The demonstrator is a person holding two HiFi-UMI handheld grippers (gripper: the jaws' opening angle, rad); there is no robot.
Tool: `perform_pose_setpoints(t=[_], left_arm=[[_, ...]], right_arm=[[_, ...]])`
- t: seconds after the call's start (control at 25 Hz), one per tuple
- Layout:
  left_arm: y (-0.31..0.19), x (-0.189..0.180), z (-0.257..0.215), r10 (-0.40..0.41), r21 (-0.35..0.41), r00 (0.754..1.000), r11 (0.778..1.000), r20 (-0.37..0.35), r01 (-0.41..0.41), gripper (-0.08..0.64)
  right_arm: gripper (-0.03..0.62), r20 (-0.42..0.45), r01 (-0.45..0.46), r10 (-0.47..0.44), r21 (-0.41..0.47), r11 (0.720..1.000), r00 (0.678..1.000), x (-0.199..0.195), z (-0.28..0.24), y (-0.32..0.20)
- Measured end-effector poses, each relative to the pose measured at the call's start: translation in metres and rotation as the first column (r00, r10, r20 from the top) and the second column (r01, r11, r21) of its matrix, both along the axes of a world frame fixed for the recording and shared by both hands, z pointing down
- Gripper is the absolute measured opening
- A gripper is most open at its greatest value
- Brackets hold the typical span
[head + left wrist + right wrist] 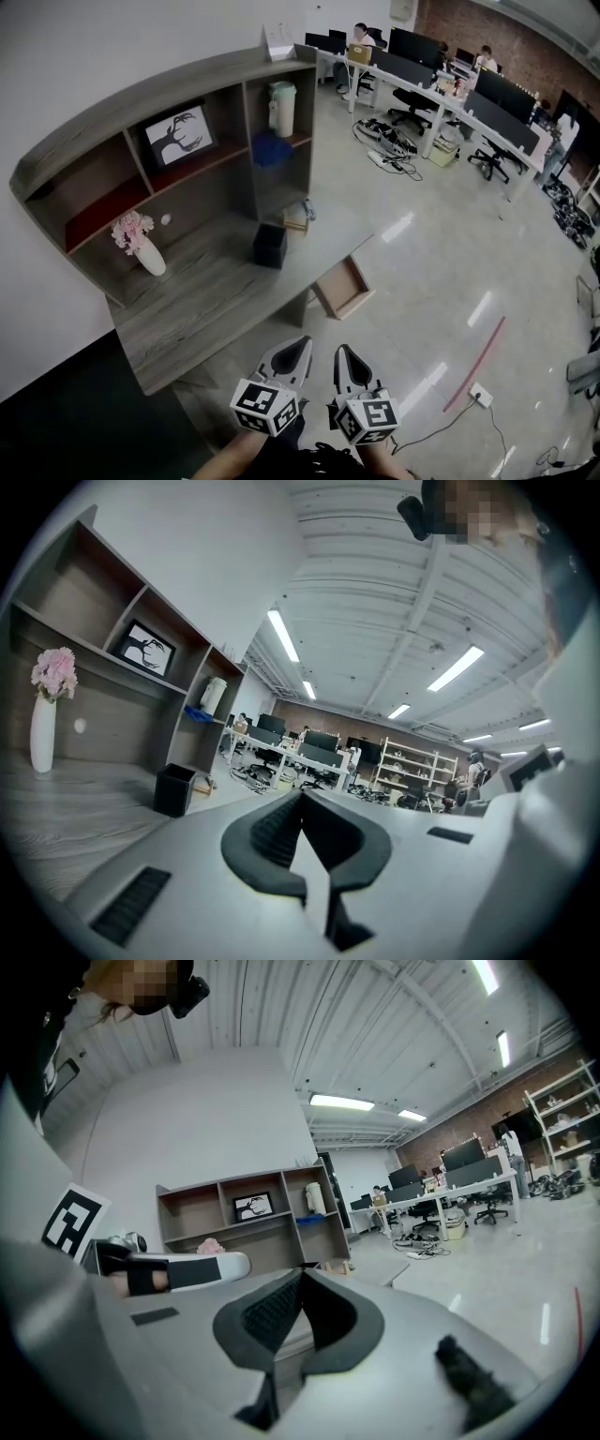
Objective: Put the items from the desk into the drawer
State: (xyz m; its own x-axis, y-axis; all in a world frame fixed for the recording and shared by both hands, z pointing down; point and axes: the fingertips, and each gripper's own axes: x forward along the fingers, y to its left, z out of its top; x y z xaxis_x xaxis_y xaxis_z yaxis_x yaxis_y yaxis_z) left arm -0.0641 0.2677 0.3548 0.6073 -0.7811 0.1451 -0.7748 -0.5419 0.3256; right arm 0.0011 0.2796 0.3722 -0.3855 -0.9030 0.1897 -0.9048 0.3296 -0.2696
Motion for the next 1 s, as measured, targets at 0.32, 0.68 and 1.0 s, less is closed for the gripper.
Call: perform_pose_setpoints(t=[0.32,0.68,1.0], left_arm=[[-0.039,-0.018,0.005,0.006,-0.008,1.0,1.0,-0.005,-0.006,0.009],[-0.077,-0.034,0.013,0.022,0.014,1.0,1.0,0.014,-0.022,0.009],[-0.092,-0.038,0.016,0.041,0.01,0.999,0.999,0.009,-0.041,0.009]], right_arm=[[0.011,-0.007,-0.015,0.015,0.006,1.0,1.0,-0.015,0.005,-0.041],[0.011,0.014,-0.056,0.056,0.006,0.998,0.998,-0.027,0.014,-0.08],[0.011,0.015,-0.086,0.086,0.008,0.996,0.996,-0.027,0.015,-0.093]])
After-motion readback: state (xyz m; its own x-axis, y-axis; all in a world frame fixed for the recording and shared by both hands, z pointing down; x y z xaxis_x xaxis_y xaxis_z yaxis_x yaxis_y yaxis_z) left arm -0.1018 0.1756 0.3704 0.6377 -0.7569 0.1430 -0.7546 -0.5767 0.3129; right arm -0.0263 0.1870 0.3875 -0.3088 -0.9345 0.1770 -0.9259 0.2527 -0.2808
